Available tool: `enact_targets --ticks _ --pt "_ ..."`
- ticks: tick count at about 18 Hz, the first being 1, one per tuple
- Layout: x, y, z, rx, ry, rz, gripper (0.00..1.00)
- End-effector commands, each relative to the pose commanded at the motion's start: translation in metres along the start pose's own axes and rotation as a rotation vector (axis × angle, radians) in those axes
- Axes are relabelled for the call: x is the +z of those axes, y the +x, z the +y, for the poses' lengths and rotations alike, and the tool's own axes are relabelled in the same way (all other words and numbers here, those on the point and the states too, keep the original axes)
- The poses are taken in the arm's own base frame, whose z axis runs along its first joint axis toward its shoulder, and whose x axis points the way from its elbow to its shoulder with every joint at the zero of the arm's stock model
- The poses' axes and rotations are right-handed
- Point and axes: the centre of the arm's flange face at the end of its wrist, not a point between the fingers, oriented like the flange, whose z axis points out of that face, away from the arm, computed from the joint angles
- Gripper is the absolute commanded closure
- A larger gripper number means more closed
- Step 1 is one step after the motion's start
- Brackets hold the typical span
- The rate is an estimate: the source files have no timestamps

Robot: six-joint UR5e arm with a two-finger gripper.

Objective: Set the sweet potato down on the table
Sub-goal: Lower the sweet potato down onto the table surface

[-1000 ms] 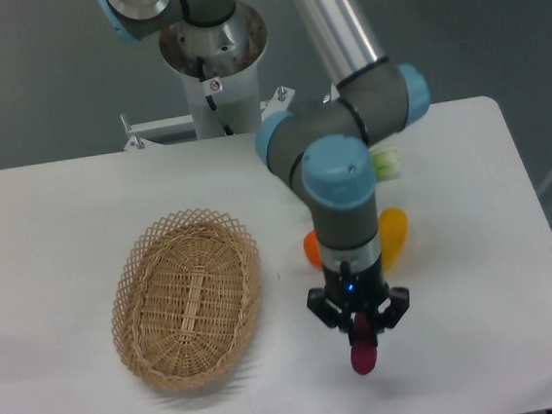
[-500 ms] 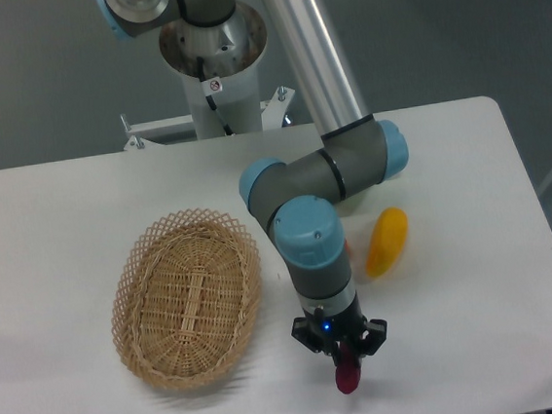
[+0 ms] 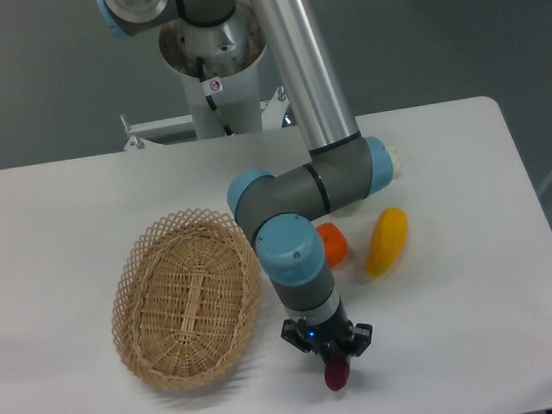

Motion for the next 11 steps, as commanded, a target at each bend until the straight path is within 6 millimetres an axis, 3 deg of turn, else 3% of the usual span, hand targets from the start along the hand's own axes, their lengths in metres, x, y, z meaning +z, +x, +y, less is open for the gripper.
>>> enact_targets --ticks 11 --pt "0.0053 0.0071 0.0083 0.01 -0.017 0.013 0.66"
